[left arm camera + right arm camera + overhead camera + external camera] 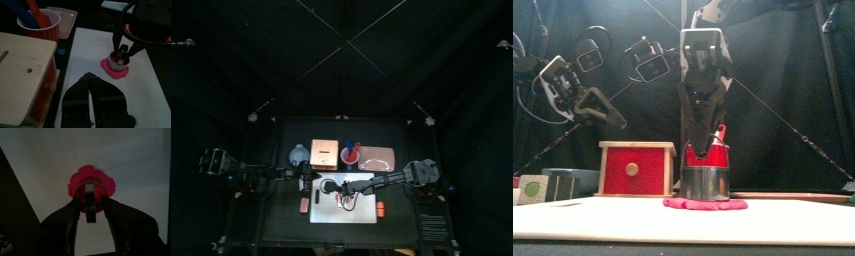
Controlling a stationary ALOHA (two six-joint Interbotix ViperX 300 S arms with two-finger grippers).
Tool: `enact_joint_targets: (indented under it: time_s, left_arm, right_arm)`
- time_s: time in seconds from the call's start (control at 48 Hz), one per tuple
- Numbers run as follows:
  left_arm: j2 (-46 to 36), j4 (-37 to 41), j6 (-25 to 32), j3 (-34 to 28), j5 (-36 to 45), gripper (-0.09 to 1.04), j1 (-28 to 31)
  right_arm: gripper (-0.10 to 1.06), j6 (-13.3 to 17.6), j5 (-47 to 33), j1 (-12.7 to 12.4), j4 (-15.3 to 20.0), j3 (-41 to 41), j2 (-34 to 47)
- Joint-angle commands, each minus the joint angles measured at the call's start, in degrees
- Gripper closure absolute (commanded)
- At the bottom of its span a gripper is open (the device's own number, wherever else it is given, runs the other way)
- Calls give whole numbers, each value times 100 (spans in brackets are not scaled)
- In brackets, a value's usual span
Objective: Get the cutter from the drawer then cut the dough then place the extra dough in the bowl
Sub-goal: Cut the dough
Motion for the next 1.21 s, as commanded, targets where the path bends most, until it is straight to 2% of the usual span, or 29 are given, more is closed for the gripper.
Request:
enact_joint_targets:
  time_s: [0.021, 0.25, 0.438, 0.583, 0.75, 0.979, 1.083, 1.208]
  left_arm:
    - [-44, 0, 18, -97, -18, 66, -35]
    - [-44, 97, 35, -193, -70, 66, -79]
    - [-44, 193, 44, -352, -220, 66, -202]
    - [-44, 290, 53, -448, -369, 66, -281]
    - [-44, 475, 53, -501, -501, 66, -281]
    - [18, 659, 62, -686, -659, 65, -281]
    - [123, 729, 105, -861, -686, 64, -281]
    - [352, 791, 193, -1107, -686, 64, -290]
  right_arm:
    - [11, 9, -220, 0, -62, -105, -264]
    - [8, 44, -677, 18, -264, -53, -519]
    - [8, 114, -1556, 26, -589, 431, -940]
    - [8, 114, -2610, 9, -659, 1116, -1371]
    - [8, 79, -4219, -18, -721, 2065, -1916]
    - [9, 26, -6249, -114, -976, 3313, -2540]
    - [9, -26, -6838, -132, -1002, 3709, -2628]
    - [9, -44, -6996, -176, -1178, 4061, -2566]
